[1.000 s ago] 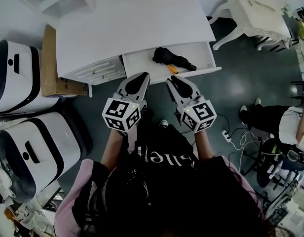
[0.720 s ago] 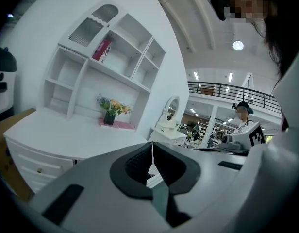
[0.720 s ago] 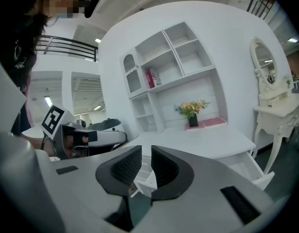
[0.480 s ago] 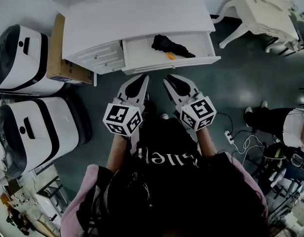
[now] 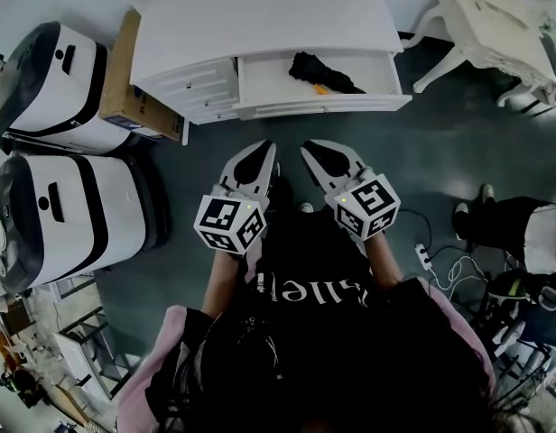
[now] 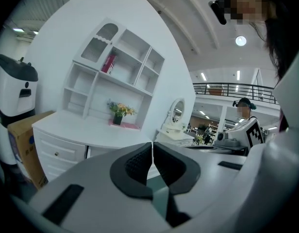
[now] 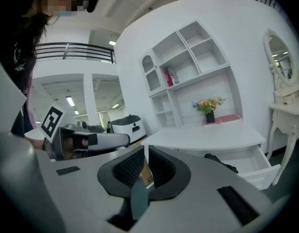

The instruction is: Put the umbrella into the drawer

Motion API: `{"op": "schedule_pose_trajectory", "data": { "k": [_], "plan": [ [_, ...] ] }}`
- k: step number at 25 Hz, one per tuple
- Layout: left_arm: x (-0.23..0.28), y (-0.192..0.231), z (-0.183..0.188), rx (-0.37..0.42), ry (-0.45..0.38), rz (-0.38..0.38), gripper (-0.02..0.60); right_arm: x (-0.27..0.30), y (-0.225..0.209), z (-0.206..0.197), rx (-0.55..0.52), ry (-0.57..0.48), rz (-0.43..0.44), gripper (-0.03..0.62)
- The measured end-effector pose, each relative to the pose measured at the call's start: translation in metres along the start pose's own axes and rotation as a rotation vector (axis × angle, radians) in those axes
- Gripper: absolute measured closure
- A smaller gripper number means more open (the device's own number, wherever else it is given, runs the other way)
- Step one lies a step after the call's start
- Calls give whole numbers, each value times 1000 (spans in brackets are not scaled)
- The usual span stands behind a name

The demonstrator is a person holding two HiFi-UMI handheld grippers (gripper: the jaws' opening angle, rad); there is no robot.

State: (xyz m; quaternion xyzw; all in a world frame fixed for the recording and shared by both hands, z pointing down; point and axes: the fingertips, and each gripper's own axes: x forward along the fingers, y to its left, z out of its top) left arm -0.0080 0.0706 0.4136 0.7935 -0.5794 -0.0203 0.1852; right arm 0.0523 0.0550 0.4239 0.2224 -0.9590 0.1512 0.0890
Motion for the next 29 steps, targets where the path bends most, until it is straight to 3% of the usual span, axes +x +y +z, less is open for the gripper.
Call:
{"op": "schedule_pose_trajectory", "data": {
  "k": [8,29],
  "plan": [
    [-20,-12,-8,1,-14,4,561,-12,25,-13,-35,39,41,536],
    [-39,-30,-13,18,-16,-7,561,-28,40,-20,-49,51,33,536]
  ]
}}
